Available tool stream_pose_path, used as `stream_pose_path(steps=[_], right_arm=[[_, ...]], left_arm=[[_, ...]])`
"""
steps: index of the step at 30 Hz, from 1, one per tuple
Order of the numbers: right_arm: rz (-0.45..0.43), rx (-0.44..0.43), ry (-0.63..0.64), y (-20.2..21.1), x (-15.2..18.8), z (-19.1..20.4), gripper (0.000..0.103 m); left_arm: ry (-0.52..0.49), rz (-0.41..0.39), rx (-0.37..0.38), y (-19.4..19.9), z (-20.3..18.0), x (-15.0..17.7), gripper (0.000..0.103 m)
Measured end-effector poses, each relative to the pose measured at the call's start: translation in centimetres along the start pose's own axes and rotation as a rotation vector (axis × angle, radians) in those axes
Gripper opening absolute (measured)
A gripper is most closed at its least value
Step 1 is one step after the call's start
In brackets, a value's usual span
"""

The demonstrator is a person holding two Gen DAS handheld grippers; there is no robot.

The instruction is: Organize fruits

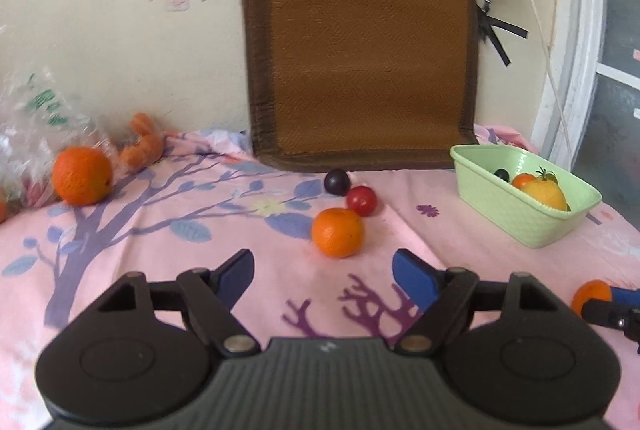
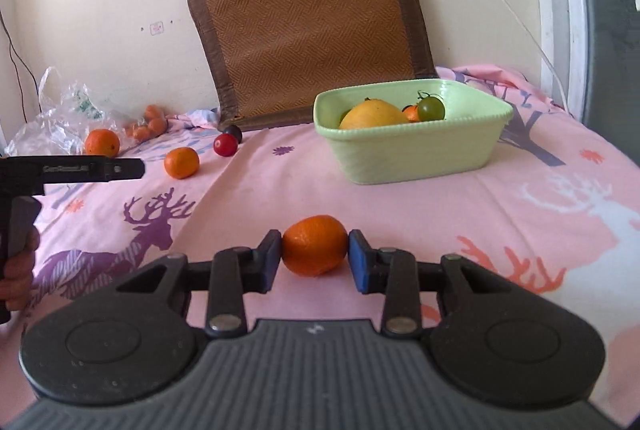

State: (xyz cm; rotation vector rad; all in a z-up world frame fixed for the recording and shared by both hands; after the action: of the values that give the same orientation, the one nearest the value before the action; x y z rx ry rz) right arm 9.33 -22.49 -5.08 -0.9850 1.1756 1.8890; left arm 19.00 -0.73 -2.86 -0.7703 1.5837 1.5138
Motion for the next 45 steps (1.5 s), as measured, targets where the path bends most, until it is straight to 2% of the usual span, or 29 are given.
stream_pose_path(steps=[2, 5, 6, 7, 9, 10, 14, 20, 24, 28, 31, 37, 45], right_arm=[[-0.002, 0.010, 0.004, -0.2, 0.0, 0.1, 0.039], [-0.004, -0.006, -0.004, -0.2, 0.0, 0.1, 0.039], [-0.006, -0.014, -0.014, 0.0, 0.1, -0.2, 0.039], [-0.008, -0.019, -0.022, 0.0, 0.0, -0.3, 0.039], [-0.012, -0.025, -0.028, 0.1, 0.1, -0.4, 0.039], [-0.014, -0.028, -0.027, 0.1, 0.1, -0.3, 0.039], [-0.035, -0.038, -0.030, 0.5, -0.1, -0.3, 0.039], [-0.052, -0.017, -0.003, 1.4, 0.1, 0.0, 0.039], [-0.056, 0.027, 0.031, 3.1, 1.0, 0.0, 0.039], [-0.051, 0.100, 0.056, 4.6, 1.9, -0.8, 0.039], [-0.045, 0.151, 0.074, 5.6, 2.7, -1.8, 0.039], [-0.038, 0.147, 0.054, 5.5, 3.4, -2.4, 0.041], [-0.037, 0.157, 0.072, 5.6, 3.6, -2.1, 0.041]], left_arm=[[-0.045, 0.002, 0.014, -1.5, -1.3, -0.8, 0.080], [-0.124, 0.004, -0.037, -4.3, -2.6, -1.4, 0.078], [-0.130, 0.032, -0.047, -5.3, -2.7, -1.4, 0.074], [-0.118, 0.074, -0.041, -6.1, -2.7, -1.2, 0.062], [-0.072, 0.123, -0.032, -7.0, -2.4, -1.1, 0.046], [-0.059, 0.135, -0.042, -7.2, -2.2, -1.0, 0.041], [0.012, 0.140, -0.003, -5.2, -2.0, -0.3, 0.041], [0.019, 0.099, 0.110, 1.7, -5.2, 2.2, 0.041], [-0.047, 0.069, 0.210, 5.4, -9.5, 3.5, 0.041], [-0.129, 0.068, 0.267, 6.7, -13.2, 5.0, 0.041], [-0.182, 0.071, 0.271, 6.8, -15.0, 6.0, 0.041], [-0.247, 0.042, 0.222, 6.8, -16.0, 6.8, 0.043], [-0.261, 0.033, 0.205, 6.9, -15.9, 7.0, 0.047]])
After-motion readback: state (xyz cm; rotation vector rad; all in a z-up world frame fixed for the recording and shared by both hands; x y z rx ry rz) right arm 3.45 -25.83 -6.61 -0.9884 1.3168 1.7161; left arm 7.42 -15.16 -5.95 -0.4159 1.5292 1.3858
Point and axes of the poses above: each gripper's, at about its wrist camera, not at the fingertips, and y roughly against the way its jaws point, z to its left, x to its underside, the point moved 8 cm from there along -y, roughly the way its jaws point, and after that the axes turned 11 degrees about -x, right-handed, at the moved point
